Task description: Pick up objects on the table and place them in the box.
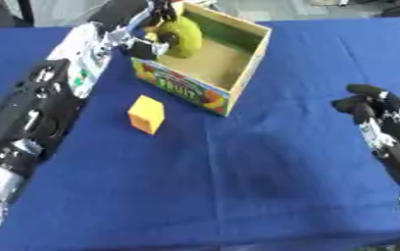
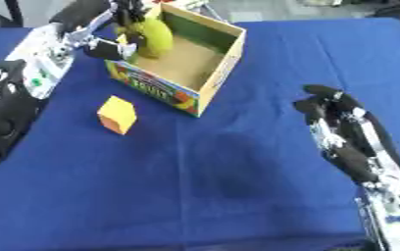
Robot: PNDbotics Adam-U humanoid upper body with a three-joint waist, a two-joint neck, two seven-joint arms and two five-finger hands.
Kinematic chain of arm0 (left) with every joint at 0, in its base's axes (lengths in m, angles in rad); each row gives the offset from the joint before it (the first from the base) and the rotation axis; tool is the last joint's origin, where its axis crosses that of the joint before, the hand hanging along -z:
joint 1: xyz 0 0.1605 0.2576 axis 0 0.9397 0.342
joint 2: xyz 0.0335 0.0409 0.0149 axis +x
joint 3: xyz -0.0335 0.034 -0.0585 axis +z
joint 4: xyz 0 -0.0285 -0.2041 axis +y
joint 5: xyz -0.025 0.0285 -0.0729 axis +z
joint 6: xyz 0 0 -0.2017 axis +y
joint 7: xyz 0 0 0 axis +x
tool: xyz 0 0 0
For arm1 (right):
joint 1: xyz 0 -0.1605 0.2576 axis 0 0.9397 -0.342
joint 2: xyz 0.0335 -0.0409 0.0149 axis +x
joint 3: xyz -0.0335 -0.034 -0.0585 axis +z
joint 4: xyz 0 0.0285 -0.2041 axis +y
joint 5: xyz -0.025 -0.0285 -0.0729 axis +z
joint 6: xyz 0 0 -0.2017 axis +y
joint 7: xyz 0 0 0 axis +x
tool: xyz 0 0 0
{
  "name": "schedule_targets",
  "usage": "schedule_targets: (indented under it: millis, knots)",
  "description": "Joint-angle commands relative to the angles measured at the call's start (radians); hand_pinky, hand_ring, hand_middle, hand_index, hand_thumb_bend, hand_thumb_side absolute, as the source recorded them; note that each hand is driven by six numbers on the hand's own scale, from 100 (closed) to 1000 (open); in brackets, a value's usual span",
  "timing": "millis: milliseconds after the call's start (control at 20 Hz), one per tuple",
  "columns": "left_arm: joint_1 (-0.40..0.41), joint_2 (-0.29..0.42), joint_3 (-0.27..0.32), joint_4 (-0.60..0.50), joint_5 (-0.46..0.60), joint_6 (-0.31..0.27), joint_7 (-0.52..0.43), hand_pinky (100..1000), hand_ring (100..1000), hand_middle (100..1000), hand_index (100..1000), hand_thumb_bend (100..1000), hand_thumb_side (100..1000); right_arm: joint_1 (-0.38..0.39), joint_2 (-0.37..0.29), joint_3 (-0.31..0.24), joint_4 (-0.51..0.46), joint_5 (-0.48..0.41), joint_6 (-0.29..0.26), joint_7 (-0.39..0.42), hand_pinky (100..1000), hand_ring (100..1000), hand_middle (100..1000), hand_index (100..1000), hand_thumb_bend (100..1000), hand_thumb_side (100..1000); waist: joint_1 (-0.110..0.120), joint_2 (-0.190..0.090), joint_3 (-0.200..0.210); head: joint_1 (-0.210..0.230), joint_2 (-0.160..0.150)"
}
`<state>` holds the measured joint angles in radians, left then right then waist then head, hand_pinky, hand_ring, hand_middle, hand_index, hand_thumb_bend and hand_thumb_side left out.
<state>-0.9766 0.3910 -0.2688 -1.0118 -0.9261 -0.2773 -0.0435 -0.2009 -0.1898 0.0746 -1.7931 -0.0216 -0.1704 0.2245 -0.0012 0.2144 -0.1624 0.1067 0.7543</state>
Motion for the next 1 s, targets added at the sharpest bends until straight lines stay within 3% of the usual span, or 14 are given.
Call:
schedule_targets:
  millis: [50,200,300,400,650,1000]
  knots:
    - [-0.017,0.009,0.011,-0.009,-0.025,-0.007,0.012,595,581,691,794,381,105,-0.008,-0.011,-0.001,-0.01,-0.009,-0.001,0.003,828,750,588,811,100,484,-0.001,-0.02,0.0,-0.005,-0.01]
    - [-0.015,0.013,0.021,-0.024,-0.018,0.001,0.023,590,590,720,816,508,223,-0.009,-0.009,-0.001,-0.01,-0.009,-0.001,0.004,828,750,588,811,100,483,-0.002,-0.02,0.0,-0.007,-0.011]
    - [-0.01,0.019,0.027,-0.046,0.006,0.004,0.022,594,596,729,821,521,248,-0.009,-0.009,-0.002,-0.01,-0.009,-0.001,0.004,828,750,588,811,100,483,-0.003,-0.02,0.001,-0.008,-0.012]
    - [-0.001,0.041,0.024,-0.095,0.039,-0.008,-0.012,657,645,774,850,514,302,-0.008,-0.009,-0.004,-0.009,-0.009,-0.001,0.003,828,750,588,811,100,483,-0.004,-0.019,0.003,-0.01,-0.012]
    - [0.026,0.123,0.01,-0.243,0.193,-0.117,-0.261,696,678,786,855,531,351,-0.005,-0.011,-0.007,-0.008,-0.007,-0.002,0.0,828,750,588,811,100,484,-0.003,-0.021,0.017,-0.023,-0.016]
    - [0.05,0.281,-0.039,-0.415,0.382,-0.186,-0.561,756,725,813,869,602,364,-0.002,-0.017,-0.01,-0.009,-0.005,-0.001,-0.002,828,750,588,811,100,486,0.007,-0.023,0.033,-0.04,-0.022]
